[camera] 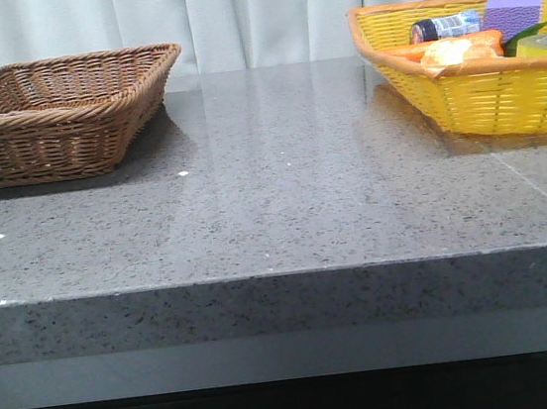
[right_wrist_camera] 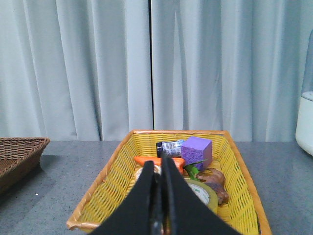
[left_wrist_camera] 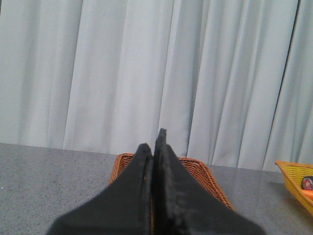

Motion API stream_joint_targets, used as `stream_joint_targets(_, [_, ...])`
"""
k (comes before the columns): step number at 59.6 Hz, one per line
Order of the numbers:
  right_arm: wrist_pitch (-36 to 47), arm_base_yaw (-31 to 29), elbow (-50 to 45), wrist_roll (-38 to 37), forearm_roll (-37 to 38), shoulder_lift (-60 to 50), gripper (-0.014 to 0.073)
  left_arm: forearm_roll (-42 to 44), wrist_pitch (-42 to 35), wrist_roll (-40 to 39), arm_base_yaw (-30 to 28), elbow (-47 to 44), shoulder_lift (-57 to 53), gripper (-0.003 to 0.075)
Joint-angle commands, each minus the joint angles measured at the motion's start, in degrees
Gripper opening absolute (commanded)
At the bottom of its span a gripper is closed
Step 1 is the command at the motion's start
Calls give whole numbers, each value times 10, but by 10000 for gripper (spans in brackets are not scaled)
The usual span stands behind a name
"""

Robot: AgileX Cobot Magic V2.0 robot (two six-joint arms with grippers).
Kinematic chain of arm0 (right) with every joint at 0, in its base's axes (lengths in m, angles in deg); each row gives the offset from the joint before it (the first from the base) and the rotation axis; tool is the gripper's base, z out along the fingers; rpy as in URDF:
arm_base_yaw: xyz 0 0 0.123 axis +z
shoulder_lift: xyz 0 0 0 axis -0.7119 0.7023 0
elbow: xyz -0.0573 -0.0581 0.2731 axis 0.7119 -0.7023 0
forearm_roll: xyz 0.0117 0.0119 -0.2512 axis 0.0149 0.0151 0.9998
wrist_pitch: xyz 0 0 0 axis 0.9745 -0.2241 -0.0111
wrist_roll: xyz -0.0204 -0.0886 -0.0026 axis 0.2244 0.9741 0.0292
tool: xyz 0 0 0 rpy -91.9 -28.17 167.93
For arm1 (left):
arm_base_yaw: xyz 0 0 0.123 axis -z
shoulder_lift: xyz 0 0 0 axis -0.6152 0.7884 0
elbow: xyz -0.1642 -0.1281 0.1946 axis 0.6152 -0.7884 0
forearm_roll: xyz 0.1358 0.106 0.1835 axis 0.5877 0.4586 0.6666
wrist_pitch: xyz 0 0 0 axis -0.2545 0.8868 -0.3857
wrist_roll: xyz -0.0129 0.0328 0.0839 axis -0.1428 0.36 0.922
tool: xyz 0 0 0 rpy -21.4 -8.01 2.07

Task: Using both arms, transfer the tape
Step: 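Move the right gripper down toward the yellow tape roll in the yellow basket, then grasp the yellow tape roll with the right gripper and lift it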

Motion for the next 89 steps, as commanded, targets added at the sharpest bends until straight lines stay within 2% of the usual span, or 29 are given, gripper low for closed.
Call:
stream_joint_targets(1, [1, -4, 60, 1, 1, 45, -68, -3, 12, -2, 3, 70, 50, -20])
stream_joint_targets(11, [-59, -4, 140, 1, 1, 123, -68, -3, 99, -2, 3, 155, 146, -20])
stream_joint_targets(20, [-94, -4, 179, 1, 1, 203, -68, 1, 151, -1, 3, 189, 227, -20])
stream_joint_targets(57, [-101, -4, 183, 1, 4, 479, -67, 4, 151, -1, 3, 190, 428, -12])
stream_joint_targets(60, [-101, -4, 183, 1, 4, 494, -55, 7, 146, -1, 3, 190, 438, 30])
stream_joint_targets(63, [-101, -4, 183, 1, 4, 507, 1, 10, 140, -1, 3, 190, 448, 100])
stream_joint_targets(69, [-101, -4, 183, 1, 5, 517, 189, 12, 126, 7, 3, 190, 457, 325])
stream_joint_targets(73, [-101, -4, 186, 1, 5, 517, 325, 13, 112, 11, 3, 190, 459, 447])
stream_joint_targets(76, [-106, -5, 193, 1, 7, 517, 405, 13, 99, 16, 3, 190, 460, 503])
stream_joint_targets(79, [-115, -5, 205, 1, 11, 517, 429, 13, 87, 17, 3, 190, 460, 515])
stream_joint_targets(89, [-158, -21, 264, 0, 11, 525, 409, 9, 79, 19, 29, 190, 460, 511])
